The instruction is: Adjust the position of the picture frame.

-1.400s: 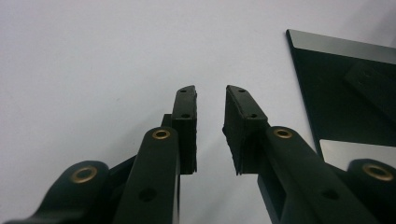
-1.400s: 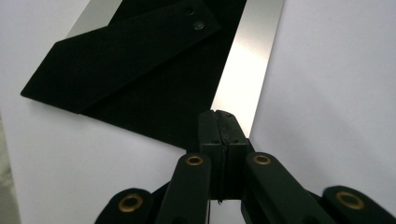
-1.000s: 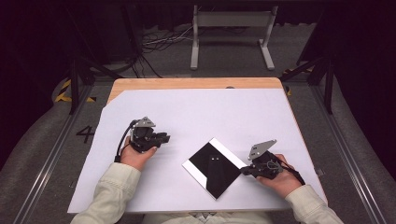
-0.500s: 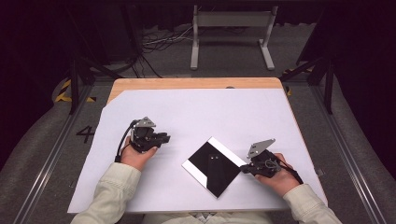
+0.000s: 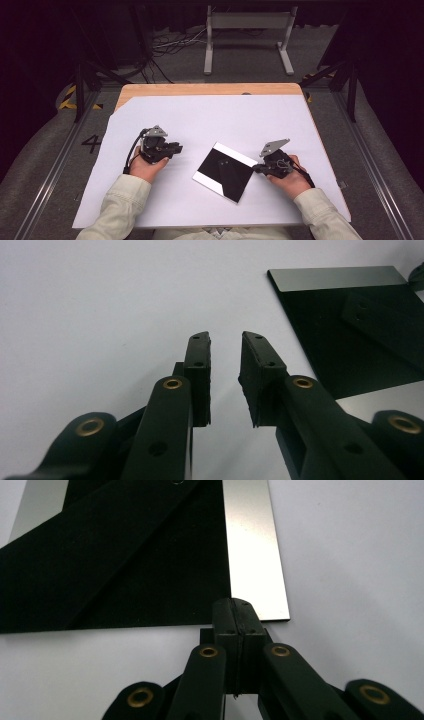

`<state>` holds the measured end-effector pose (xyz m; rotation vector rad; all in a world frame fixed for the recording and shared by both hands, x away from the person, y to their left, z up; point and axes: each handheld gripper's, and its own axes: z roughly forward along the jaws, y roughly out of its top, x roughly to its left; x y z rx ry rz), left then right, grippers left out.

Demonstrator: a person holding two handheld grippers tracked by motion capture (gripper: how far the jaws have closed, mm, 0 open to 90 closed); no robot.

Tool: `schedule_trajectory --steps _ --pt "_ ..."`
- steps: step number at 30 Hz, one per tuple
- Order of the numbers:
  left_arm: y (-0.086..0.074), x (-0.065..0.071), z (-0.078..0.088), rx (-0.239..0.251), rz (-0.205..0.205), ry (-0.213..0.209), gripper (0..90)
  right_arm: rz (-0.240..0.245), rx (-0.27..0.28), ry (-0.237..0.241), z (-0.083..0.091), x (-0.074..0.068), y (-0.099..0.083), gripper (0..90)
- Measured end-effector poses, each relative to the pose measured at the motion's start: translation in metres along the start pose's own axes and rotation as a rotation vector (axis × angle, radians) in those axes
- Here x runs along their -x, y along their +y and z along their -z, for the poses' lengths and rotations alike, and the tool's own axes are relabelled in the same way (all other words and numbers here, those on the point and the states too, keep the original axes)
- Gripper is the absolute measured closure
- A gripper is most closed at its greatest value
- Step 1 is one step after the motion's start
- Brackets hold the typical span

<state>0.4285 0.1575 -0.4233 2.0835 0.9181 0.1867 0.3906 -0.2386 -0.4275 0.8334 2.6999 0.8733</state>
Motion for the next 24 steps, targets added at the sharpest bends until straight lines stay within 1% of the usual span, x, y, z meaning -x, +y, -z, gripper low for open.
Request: schedule_trajectory --steps 8,13,18,24 --pt "0.000 0.000 0.000 -0.002 -0.002 0.000 74.9 -0.014 -0.001 -0.016 -0.015 0.012 0.020 90.0" --pt "-0.001 -0.001 0.002 0.000 0.003 0.002 74.8 -0.002 -0.021 -0.017 -0.024 0.019 0.037 90.0" --pt "-0.001 -0.001 0.002 -0.002 0.010 0.003 74.8 0.005 -0.040 -0.025 -0.033 0.021 0.050 90.0" --pt "-0.002 0.000 0.002 -0.003 0.008 0.001 74.8 0.000 -0.037 -0.023 -0.041 0.024 0.061 90.0"
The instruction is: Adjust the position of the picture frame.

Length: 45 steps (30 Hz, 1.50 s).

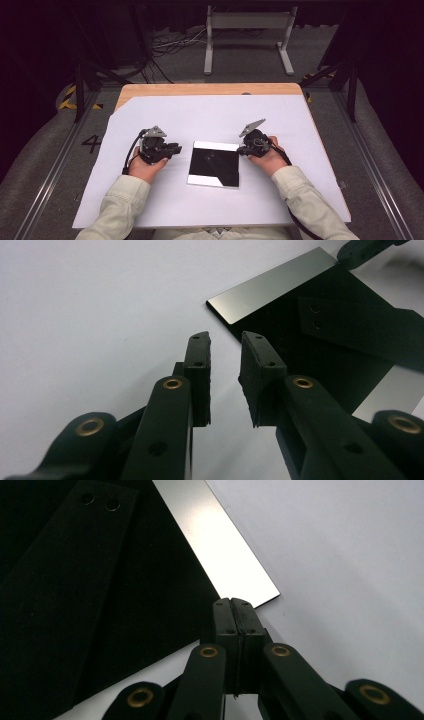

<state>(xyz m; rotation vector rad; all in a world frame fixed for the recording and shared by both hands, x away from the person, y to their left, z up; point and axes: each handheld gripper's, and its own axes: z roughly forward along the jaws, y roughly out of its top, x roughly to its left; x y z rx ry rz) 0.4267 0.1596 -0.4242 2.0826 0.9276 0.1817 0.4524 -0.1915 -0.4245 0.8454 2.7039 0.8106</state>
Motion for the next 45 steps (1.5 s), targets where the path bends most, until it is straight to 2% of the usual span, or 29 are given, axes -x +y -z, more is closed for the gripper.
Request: schedule_trajectory --steps 6,14,20,25,27,29,33,40,45 --pt "-0.001 -0.001 0.001 0.001 0.002 0.002 74.8 -0.003 -0.003 -0.001 -0.007 0.002 0.010 90.0" --pt "-0.001 0.000 0.000 -0.006 -0.001 -0.001 74.8 -0.027 0.011 0.004 -0.010 0.004 0.013 90.0" --pt "-0.002 -0.001 0.001 -0.002 -0.003 -0.001 74.7 -0.014 0.019 -0.001 -0.008 0.002 0.011 90.0" --pt "-0.003 0.000 0.004 0.010 -0.009 0.010 71.6 -0.018 0.063 -0.007 0.002 0.000 0.006 90.0" --pt "-0.004 0.000 0.006 0.024 -0.026 0.018 69.2 -0.024 0.087 -0.007 0.010 -0.001 0.004 90.0" --pt "-0.003 0.000 0.009 0.037 -0.030 0.002 67.4 -0.025 0.116 -0.008 0.019 -0.002 0.002 90.0" --pt "-0.002 0.001 0.017 0.079 -0.050 0.014 64.1 -0.035 0.174 -0.009 0.035 -0.003 -0.003 90.0" --pt "-0.006 0.005 0.024 0.128 -0.088 0.017 62.4 -0.055 0.261 0.002 0.056 -0.003 -0.013 90.0" --pt "-0.007 0.006 0.025 0.155 -0.081 0.012 62.1 -0.064 0.331 0.005 0.070 -0.006 -0.019 90.0"
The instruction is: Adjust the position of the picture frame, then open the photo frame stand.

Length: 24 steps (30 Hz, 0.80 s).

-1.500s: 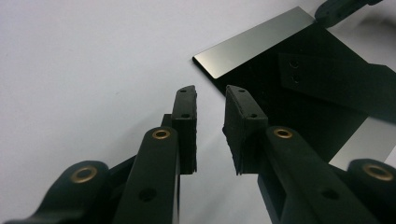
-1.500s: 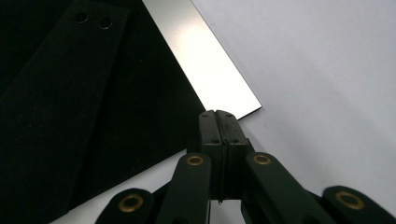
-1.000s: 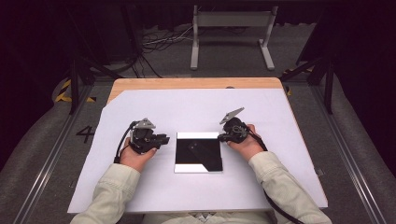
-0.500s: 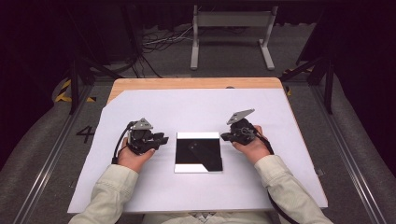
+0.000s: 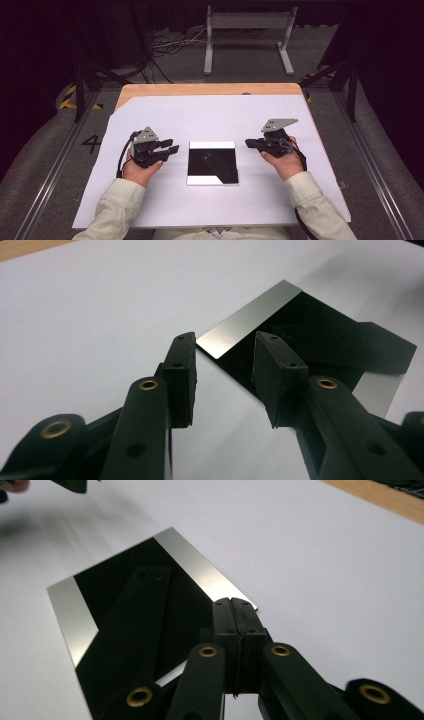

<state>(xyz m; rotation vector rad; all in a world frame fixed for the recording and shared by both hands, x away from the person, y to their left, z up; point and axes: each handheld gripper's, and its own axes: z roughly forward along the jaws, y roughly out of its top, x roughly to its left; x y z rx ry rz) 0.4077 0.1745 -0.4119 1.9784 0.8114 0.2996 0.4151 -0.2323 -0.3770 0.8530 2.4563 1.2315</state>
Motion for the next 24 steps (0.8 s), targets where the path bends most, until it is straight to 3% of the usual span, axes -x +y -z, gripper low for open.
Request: schedule_trajectory --steps 7,15,24 --pt "-0.001 0.000 0.002 0.014 -0.006 0.017 62.0 0.002 0.119 0.009 0.016 -0.009 -0.005 87.1" --pt "-0.002 -0.002 0.003 0.019 0.006 0.034 62.0 0.029 0.230 0.001 0.022 -0.023 -0.012 75.3" --pt "-0.002 -0.003 0.004 0.022 0.006 0.041 61.9 0.031 0.249 0.022 0.022 -0.033 -0.015 63.4"
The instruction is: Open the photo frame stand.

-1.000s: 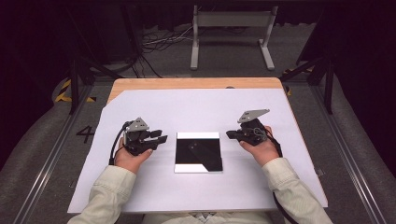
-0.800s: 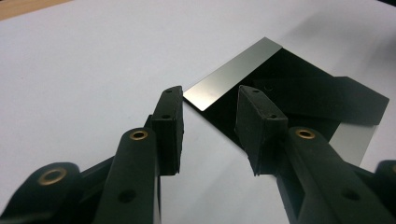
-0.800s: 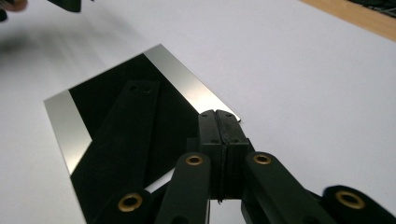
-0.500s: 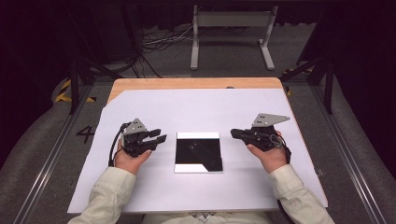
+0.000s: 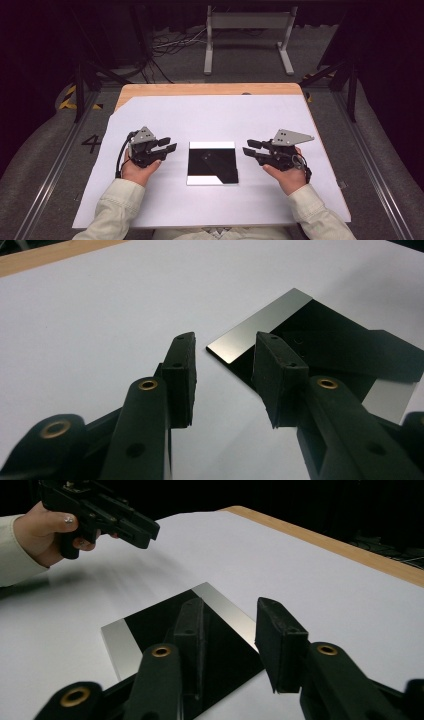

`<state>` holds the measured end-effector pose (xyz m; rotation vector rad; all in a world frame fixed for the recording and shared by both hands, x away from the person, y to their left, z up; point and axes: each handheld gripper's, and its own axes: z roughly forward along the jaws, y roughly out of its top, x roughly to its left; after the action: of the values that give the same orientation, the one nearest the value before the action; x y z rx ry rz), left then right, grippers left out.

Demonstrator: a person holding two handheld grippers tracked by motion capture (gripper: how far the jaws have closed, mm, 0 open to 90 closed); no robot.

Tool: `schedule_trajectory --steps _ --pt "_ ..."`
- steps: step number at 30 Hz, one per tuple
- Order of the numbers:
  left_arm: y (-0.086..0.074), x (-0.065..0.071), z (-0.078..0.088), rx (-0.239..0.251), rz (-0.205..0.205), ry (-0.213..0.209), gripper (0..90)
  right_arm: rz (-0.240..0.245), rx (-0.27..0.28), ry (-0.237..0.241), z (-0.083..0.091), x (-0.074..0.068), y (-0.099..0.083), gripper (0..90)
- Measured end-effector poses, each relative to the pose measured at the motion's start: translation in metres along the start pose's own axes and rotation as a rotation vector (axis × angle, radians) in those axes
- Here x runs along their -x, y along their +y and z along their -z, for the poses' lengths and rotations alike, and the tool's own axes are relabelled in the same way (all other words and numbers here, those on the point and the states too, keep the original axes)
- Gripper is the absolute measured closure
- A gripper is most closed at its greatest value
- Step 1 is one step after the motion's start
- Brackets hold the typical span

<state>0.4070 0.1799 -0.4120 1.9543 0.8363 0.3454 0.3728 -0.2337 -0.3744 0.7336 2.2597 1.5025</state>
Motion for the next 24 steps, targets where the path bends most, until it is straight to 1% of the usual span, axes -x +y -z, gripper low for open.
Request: schedule_trajectory --steps 2,4,6,11,13,18,20,24 --pt "0.000 0.000 0.001 0.001 -0.001 0.000 61.9 0.005 -0.001 0.008 -0.001 -0.003 -0.001 60.4" --pt "0.000 0.000 0.000 0.001 0.000 0.002 61.9 0.004 -0.001 0.014 -0.001 -0.004 -0.001 59.6" --pt "0.000 0.000 0.000 0.002 -0.001 0.003 61.8 0.006 -0.003 0.034 -0.002 -0.006 -0.002 57.7" --pt "-0.001 0.000 -0.001 0.001 -0.007 0.004 61.8 0.040 -0.040 0.074 -0.007 -0.014 -0.005 54.9" --pt "-0.001 -0.001 -0.001 0.000 -0.007 0.004 61.8 0.055 -0.053 0.075 -0.008 -0.017 -0.006 54.7" --pt "-0.001 0.000 -0.002 -0.004 -0.011 0.003 61.7 0.065 -0.082 0.090 -0.011 -0.022 -0.009 54.4" --pt "-0.001 0.000 -0.002 -0.006 -0.014 0.004 61.7 0.071 -0.096 0.088 -0.012 -0.023 -0.010 54.2" --pt "-0.001 0.000 -0.003 -0.009 -0.012 0.004 61.6 0.073 -0.142 0.088 -0.014 -0.023 -0.014 54.9"
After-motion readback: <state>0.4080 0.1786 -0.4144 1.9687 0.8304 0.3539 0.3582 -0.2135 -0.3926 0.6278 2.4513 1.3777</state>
